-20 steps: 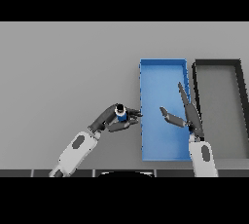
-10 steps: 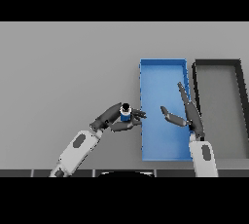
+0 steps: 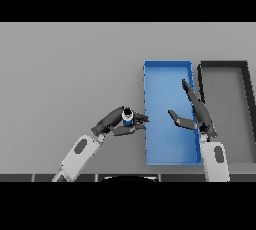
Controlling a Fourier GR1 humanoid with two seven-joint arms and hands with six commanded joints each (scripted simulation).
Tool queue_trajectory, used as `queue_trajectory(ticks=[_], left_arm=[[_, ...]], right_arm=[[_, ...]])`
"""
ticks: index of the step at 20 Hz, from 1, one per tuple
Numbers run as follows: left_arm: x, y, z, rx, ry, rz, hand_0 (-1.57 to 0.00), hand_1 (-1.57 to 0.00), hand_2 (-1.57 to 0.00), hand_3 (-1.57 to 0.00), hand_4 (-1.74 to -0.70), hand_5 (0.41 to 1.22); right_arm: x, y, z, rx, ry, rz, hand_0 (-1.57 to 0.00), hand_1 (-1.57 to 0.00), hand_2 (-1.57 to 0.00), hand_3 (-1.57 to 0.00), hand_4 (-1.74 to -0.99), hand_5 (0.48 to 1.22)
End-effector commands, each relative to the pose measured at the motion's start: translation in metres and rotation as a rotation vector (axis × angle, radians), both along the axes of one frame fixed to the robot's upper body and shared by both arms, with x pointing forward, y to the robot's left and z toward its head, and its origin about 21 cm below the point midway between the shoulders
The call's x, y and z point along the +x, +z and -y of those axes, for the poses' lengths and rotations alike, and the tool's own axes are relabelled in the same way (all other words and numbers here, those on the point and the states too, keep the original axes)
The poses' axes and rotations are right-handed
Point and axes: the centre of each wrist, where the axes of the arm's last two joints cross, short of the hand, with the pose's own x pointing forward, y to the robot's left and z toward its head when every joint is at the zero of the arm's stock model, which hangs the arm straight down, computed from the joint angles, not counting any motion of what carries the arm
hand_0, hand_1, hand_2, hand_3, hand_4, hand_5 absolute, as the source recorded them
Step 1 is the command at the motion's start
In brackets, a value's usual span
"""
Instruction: Pick up the blue pipe and place it into the blue bin.
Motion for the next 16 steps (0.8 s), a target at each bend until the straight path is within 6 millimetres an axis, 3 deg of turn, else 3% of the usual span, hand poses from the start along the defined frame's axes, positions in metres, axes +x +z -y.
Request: queue_trajectory(ticks=[1,5,9,14,16], left_arm=[[0.001,-0.003,-0.002,0.006,0.001,-0.004,-1.57,-1.57,-1.57,-1.57,-1.47,1.221],[-0.002,0.0,0.0,0.006,-0.012,0.005,-1.57,-1.57,-1.57,-1.57,-1.47,1.221],[0.0,0.002,-0.003,0.008,-0.011,0.011,-1.57,-1.57,-1.57,-1.57,-1.47,1.221],[0.002,0.005,0.0,0.026,-0.007,0.02,-1.57,-1.57,-1.57,-1.57,-1.47,1.221],[0.0,0.005,0.005,0.03,-0.009,0.019,-1.57,-1.57,-1.57,-1.57,-1.47,1.221]], right_arm=[[0.002,0.014,0.003,0.011,0.041,0.028,0.0,-0.01,-0.03,0.0,-1.175,0.592],[0.006,0.063,0.0,-0.042,0.213,0.038,0.0,0.0,-0.01,0.0,-1.171,0.579],[-0.001,0.102,-0.022,-0.153,0.394,0.068,0.0,0.0,0.0,0.0,-1.205,0.539],[0.001,0.126,-0.048,-0.222,0.544,0.072,0.0,0.0,0.0,0.0,-1.249,0.524],[0.002,0.123,-0.057,-0.235,0.579,0.03,0.0,0.0,0.0,0.0,-1.239,0.522]])
